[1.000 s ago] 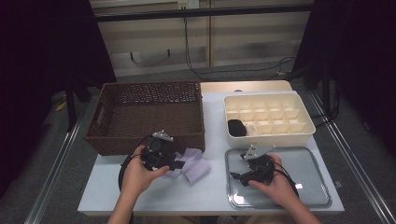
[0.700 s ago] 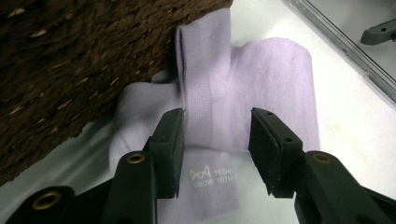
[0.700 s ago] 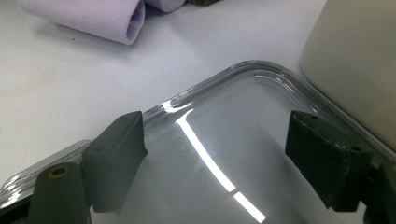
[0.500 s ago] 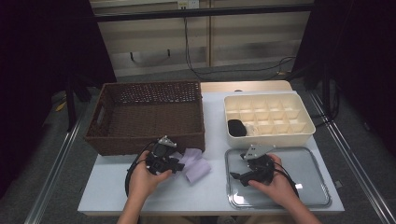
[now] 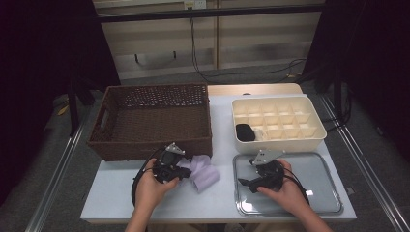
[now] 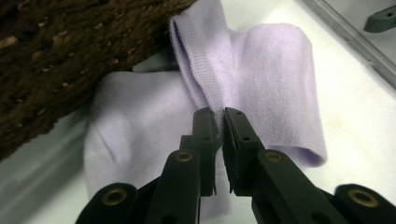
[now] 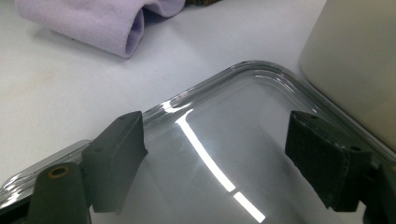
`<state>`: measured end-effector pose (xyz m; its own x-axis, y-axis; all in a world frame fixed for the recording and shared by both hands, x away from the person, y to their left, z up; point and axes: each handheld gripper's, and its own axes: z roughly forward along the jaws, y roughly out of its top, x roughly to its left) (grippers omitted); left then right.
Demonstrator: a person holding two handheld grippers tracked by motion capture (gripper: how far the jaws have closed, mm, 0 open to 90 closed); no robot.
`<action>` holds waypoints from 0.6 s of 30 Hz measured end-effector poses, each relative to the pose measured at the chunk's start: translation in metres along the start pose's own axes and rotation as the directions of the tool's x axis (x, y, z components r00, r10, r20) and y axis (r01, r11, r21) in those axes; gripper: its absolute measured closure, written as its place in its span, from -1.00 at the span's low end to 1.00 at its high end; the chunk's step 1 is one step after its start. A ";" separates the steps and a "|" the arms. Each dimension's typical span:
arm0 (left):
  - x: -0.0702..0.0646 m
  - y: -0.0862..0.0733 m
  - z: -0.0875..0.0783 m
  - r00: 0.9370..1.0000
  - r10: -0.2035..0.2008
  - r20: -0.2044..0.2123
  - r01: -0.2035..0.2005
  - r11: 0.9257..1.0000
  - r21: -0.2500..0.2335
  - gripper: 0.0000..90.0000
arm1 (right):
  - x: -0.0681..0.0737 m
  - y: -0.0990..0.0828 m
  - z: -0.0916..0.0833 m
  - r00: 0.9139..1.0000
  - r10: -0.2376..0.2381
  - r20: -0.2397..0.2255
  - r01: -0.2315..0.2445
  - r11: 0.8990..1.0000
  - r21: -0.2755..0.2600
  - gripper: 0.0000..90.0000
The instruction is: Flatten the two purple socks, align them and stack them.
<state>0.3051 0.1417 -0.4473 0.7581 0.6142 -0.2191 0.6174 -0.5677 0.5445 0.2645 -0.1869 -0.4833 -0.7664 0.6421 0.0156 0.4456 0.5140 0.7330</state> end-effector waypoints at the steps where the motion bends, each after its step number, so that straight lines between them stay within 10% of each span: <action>1: -0.001 0.000 -0.001 1.000 -0.001 0.004 0.001 1.000 0.003 0.86 | 0.000 0.000 0.000 1.000 0.002 -0.001 -0.002 1.000 0.001 -0.57; 18: -0.010 0.011 0.005 1.000 0.004 0.026 -0.004 1.000 -0.023 0.86 | 0.013 0.007 -0.002 0.999 -0.031 -0.039 0.030 0.999 -0.026 -0.45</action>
<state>0.3053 0.1271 -0.4431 0.7660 0.5974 -0.2375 0.6095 -0.5574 0.5638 0.2569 -0.1764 -0.4769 -0.7975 0.6031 0.0194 0.4102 0.5183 0.7504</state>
